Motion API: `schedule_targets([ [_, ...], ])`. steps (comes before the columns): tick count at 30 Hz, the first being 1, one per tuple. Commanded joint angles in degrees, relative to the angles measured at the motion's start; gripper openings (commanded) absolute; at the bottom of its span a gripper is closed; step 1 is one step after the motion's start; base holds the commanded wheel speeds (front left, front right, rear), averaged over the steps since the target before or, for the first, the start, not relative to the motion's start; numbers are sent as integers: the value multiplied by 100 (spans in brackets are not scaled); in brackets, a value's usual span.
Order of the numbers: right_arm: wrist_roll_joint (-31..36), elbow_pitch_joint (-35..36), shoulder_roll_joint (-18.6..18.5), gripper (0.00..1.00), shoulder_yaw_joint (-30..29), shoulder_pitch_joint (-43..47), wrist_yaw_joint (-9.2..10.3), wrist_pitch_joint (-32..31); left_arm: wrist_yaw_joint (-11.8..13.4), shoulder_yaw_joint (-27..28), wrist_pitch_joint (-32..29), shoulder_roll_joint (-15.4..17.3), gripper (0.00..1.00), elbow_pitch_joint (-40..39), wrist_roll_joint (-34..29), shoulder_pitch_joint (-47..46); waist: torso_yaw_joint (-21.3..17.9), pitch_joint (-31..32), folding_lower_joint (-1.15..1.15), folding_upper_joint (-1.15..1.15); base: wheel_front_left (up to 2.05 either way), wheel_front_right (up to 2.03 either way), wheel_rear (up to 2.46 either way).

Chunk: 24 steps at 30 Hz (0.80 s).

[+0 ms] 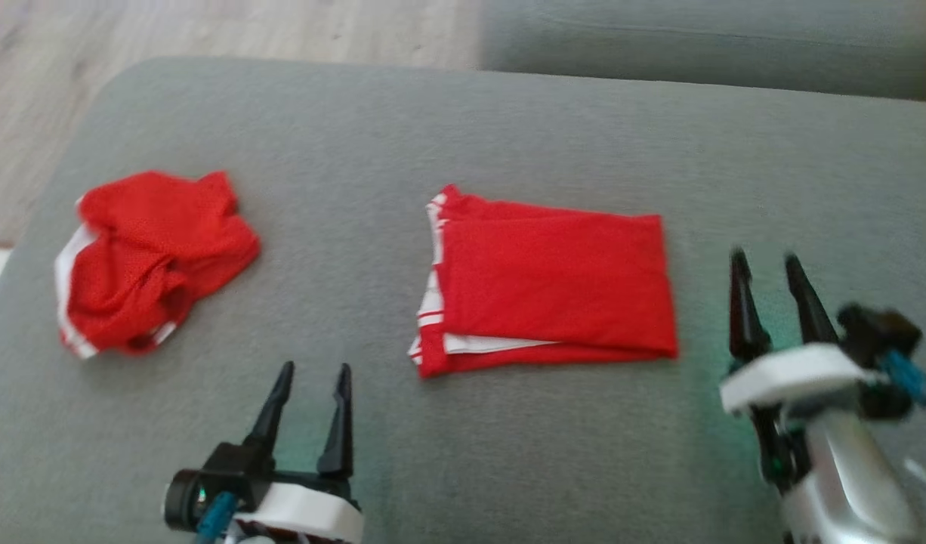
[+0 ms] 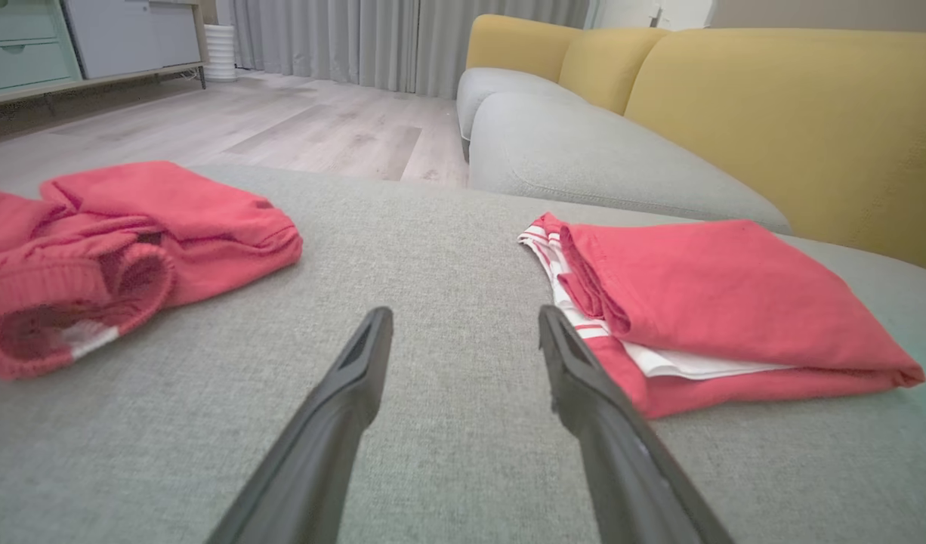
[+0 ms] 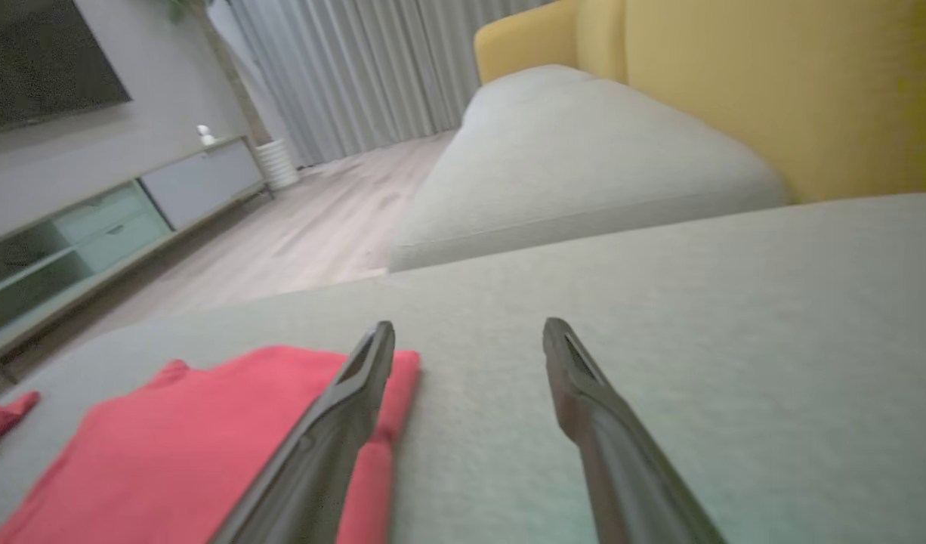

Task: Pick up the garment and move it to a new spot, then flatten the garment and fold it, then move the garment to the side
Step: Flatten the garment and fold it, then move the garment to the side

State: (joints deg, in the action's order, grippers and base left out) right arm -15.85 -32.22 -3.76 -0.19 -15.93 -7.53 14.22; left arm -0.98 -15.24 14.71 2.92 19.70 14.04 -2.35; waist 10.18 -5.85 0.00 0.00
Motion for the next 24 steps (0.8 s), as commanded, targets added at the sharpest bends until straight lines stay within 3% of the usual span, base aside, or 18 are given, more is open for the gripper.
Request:
schedule_targets([
  [1,138,245,71,100,62,-39,4,77,24,243,29,-4,100,-171,-86,-215,-240,120,0,0,0,0,0],
  [5,467,361,84,100,-156,322,4,77,23,404,29,-4,100,-153,-237,-133,-455,208,0,0,0,0,0],
  [12,719,360,87,100,-21,821,4,77,92,656,29,-4,100,-152,-335,200,-718,394,0,0,0,0,0],
  [24,822,308,88,100,139,938,4,77,74,643,29,-4,100,-197,-454,284,-661,364,0,0,0,0,0],
])
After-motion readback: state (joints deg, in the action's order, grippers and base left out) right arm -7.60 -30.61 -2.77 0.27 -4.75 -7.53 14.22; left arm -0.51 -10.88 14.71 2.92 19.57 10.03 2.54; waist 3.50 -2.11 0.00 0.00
